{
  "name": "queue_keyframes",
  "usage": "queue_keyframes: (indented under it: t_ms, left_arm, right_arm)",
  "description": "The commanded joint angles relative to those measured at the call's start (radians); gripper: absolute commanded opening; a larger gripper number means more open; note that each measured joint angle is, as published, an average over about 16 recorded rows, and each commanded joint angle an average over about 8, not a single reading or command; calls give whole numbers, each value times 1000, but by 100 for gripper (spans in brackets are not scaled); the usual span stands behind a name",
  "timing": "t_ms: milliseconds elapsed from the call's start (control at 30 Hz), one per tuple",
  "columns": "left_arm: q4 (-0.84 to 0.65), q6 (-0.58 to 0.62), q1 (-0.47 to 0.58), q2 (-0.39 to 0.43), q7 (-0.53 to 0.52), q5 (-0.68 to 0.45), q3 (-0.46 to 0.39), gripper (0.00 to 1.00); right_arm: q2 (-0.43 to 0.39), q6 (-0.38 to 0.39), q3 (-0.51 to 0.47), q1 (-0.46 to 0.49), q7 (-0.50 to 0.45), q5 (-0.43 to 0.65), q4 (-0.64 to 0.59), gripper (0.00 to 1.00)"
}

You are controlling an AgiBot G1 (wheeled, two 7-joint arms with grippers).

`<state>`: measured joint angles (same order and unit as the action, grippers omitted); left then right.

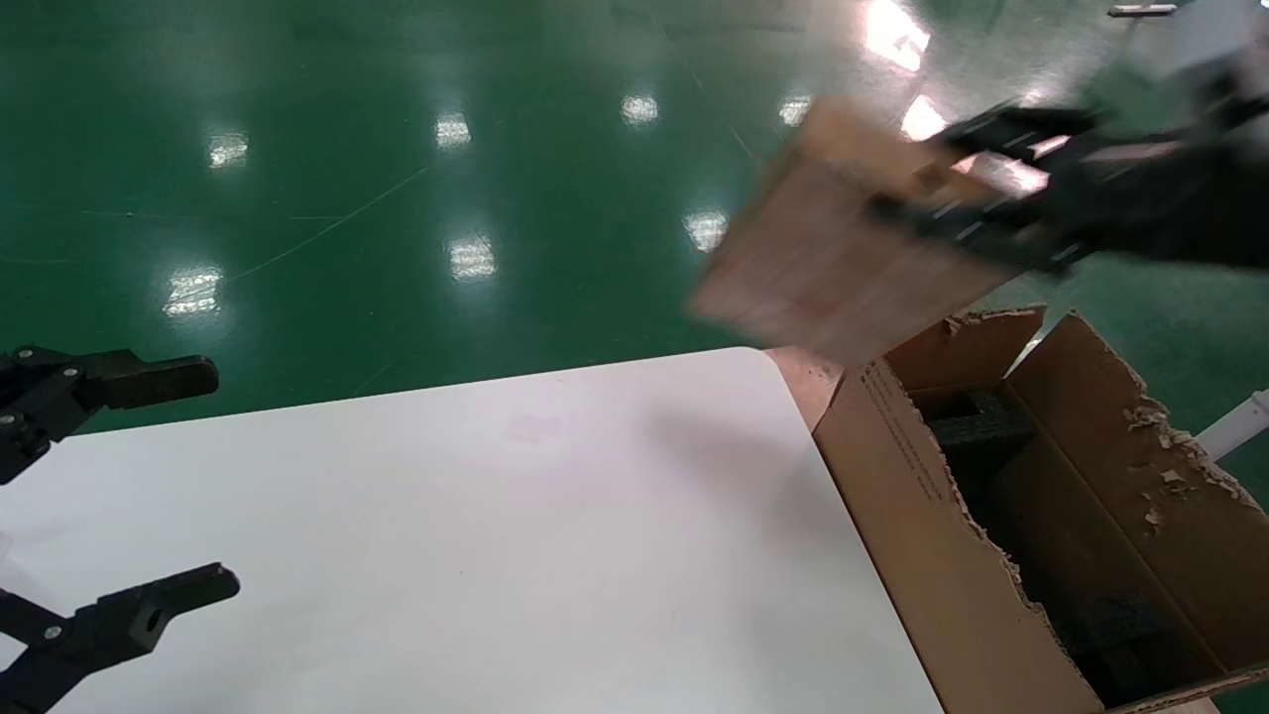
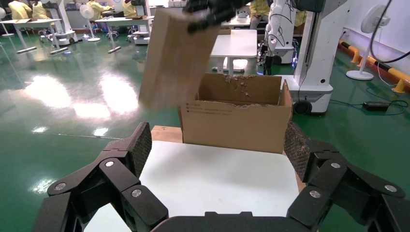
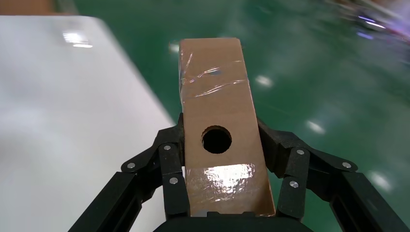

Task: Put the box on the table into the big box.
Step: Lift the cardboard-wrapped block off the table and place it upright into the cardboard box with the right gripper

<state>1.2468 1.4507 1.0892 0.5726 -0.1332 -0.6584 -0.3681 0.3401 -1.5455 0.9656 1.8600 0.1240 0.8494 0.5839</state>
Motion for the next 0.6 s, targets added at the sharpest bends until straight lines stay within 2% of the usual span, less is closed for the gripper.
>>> queue_keyframes:
  t_ms: [33,167,267,400,600]
  left_arm:
    - [0,0,0,0,0,0,0,100]
    - [0,0,0,0,0,0,0,100]
    - [0,0,0,0,0,0,0,100]
    - [0,0,0,0,0,0,0,100]
    - [0,0,0,0,0,0,0,100]
  right_arm:
    - [-28,8,-7,57,-17,28,-31,0]
    - [-86,17,-4,149,-39,124,-87,0]
    - [-118,13,6,179,-53,177,-129,0]
    - [-136,0,26,163,-51,206,-184,0]
    - [-126,21,42,88,-12,184,-275,0]
